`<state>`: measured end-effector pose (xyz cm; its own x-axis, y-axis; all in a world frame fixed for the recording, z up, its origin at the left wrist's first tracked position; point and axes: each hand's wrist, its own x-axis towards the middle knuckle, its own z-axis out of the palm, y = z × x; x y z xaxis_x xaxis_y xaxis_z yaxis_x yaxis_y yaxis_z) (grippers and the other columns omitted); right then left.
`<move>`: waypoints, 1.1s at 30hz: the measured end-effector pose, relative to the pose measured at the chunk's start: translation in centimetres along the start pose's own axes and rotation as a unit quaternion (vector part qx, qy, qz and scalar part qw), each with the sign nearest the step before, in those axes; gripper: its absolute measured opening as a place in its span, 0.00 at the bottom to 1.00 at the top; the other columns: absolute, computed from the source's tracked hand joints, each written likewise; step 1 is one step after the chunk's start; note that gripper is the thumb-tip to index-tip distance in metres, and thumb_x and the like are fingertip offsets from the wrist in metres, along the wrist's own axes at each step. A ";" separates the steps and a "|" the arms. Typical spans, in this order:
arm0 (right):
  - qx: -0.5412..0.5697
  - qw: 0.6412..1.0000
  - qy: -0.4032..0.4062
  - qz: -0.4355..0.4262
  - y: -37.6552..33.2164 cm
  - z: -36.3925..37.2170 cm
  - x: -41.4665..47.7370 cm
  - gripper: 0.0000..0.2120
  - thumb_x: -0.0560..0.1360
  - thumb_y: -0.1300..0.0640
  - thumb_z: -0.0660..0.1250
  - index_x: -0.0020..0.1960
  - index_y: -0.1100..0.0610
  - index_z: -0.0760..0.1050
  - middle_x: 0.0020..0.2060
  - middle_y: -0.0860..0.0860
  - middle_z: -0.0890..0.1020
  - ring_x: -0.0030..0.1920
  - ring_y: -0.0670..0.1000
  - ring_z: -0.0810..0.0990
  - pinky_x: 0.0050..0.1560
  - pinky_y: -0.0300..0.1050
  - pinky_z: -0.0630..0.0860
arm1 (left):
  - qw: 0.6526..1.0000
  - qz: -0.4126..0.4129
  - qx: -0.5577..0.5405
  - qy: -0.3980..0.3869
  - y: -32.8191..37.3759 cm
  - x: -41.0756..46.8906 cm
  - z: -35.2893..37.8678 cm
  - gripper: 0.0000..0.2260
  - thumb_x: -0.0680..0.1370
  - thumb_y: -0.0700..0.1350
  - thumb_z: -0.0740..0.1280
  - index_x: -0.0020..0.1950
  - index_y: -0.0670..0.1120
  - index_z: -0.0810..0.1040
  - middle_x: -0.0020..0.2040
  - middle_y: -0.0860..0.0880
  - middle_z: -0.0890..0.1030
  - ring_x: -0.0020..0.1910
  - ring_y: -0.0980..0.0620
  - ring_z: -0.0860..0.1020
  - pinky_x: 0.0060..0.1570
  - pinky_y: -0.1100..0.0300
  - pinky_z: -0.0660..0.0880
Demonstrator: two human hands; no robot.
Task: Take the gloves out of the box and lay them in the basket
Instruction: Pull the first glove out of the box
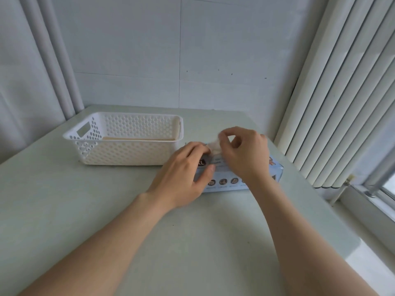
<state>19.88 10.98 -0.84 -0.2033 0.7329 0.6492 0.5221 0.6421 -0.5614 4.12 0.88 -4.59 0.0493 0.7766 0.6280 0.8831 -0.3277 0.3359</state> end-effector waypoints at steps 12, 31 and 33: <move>0.190 0.970 0.067 0.135 0.3 -0.6 1.0 0.08 0.85 0.54 0.61 0.52 0.54 0.78 0.44 0.47 0.83 0.46 0.49 0.80 0.50 0.47 0.77 | 0.996 -0.004 0.077 -0.034 0.7 0.7 1.2 0.20 0.84 0.61 0.57 0.67 0.51 0.77 0.71 0.52 0.71 0.61 0.47 0.76 0.63 0.49 0.73; 0.341 0.916 0.136 0.164 0.4 -2.4 2.0 0.15 0.89 0.51 0.57 0.50 0.58 0.75 0.39 0.55 0.80 0.40 0.55 0.83 0.39 0.51 0.84 | 0.996 0.010 0.082 -0.034 1.3 0.6 0.7 0.26 0.79 0.63 0.65 0.71 0.50 0.68 0.67 0.54 0.72 0.57 0.48 0.76 0.61 0.50 0.72; 0.316 0.937 0.072 0.134 0.1 -2.5 1.8 0.15 0.88 0.55 0.58 0.52 0.61 0.80 0.39 0.55 0.84 0.40 0.53 0.83 0.41 0.48 0.82 | 0.998 -0.006 0.058 -0.036 1.3 0.6 0.6 0.27 0.80 0.63 0.63 0.75 0.51 0.65 0.66 0.54 0.74 0.59 0.48 0.76 0.62 0.50 0.72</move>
<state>21.62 11.80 1.54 0.0024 0.8780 0.4787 -0.0651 0.4778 -0.8760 5.63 1.21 -4.23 0.0675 0.8186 0.5703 0.9314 -0.2567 0.2582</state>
